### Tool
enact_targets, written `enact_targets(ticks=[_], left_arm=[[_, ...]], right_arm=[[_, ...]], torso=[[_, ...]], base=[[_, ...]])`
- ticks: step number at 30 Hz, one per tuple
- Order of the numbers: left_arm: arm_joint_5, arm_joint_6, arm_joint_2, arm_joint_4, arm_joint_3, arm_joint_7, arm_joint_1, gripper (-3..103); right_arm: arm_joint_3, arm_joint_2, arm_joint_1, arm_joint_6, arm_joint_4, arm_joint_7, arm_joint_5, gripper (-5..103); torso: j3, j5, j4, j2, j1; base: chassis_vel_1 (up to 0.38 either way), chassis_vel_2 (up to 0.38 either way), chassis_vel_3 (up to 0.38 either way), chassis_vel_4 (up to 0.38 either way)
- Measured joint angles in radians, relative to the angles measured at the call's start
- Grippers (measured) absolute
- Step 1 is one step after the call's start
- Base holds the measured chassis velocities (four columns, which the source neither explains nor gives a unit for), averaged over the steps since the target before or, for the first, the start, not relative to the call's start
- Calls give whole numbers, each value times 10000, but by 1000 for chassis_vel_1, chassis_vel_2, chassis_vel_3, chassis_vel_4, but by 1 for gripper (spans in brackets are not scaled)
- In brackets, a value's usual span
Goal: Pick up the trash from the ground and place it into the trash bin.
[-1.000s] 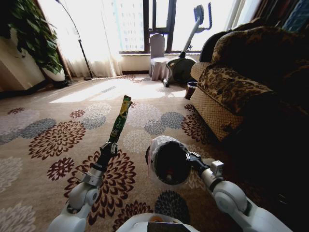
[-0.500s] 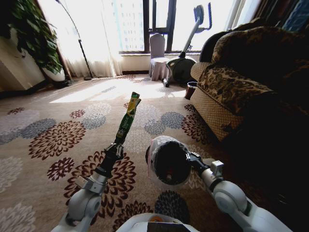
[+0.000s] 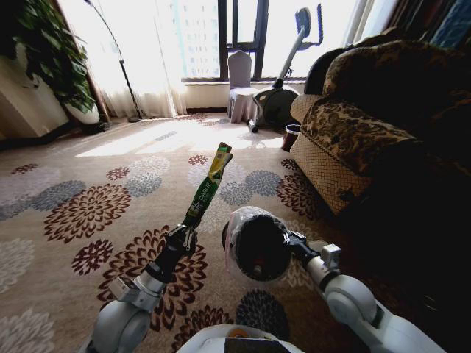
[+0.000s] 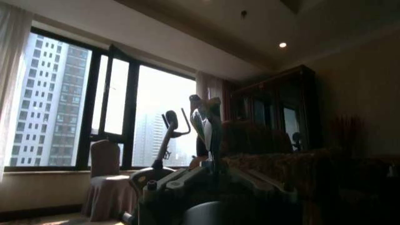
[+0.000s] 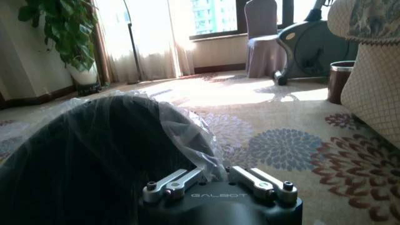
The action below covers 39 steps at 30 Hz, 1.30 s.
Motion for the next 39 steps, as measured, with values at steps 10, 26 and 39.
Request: enact_targets(ticks=[10, 26, 39], left_arm=[[-122, 226, 10, -671, -54, -20, 261, 0], [-2443, 2106, 1176, -1078, 3, -939, 505, 0], [-9788, 5614, 508, -1053, 188, -4167, -1659, 0]], right_arm=[[-499, 982, 2862, -324, -1417, 542, -562, 0], [-1696, 1402, 4483, -550, -2230, 902, -290, 0], [-4392, 2178, 7754, -1002, -3827, 1653, 594, 0]], torso=[[1, 5, 9, -2, 0], [1, 5, 2, -2, 0], [2, 1, 9, -3, 0]], base=[[0, 0, 0, 0], [0, 0, 0, 0], [0, 0, 0, 0]])
